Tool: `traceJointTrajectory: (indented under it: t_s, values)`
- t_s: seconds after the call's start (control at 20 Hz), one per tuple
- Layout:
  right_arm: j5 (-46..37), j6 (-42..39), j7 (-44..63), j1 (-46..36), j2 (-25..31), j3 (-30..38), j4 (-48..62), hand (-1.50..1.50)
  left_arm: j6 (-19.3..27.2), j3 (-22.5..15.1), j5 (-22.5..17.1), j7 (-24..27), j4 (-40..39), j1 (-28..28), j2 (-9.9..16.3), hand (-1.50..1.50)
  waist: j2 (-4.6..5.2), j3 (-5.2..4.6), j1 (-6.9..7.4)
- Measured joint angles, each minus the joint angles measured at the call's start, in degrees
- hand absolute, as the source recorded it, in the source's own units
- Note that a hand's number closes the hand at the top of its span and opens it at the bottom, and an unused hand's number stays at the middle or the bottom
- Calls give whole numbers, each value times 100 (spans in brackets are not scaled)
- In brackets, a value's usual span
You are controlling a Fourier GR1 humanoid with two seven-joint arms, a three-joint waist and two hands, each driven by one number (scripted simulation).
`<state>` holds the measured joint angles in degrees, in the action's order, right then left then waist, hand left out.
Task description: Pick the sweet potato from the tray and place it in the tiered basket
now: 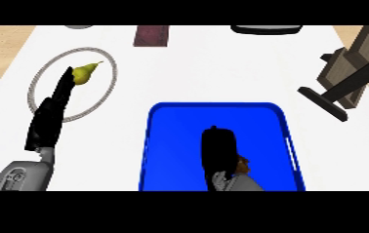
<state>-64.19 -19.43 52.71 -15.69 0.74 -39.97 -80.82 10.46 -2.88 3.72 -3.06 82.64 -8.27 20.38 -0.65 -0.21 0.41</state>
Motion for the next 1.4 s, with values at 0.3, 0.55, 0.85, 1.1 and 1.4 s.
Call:
traceJointTrajectory:
  t_s: [0.3,0.55,0.85,1.1,1.4]
  values:
    - [-8,171,-104,82,-75,-1,-23,150,-165,165,71,-30,50,14,-49,0,-1,-2,-19]
    - [225,263,39,41,-46,157,-415,150,-209,180,181,-147,218,78,-127,0,34,6,-23]
    - [877,671,651,-1223,-36,2065,-468,150,-297,186,153,-145,253,5,-87,0,110,17,86]
    - [656,1188,1021,-2603,11,3393,-219,150,-320,148,155,-203,228,-142,-122,0,140,11,192]
    - [-262,1502,1146,-4389,611,4269,442,150,-296,71,231,-232,166,-233,-191,0,140,0,267]
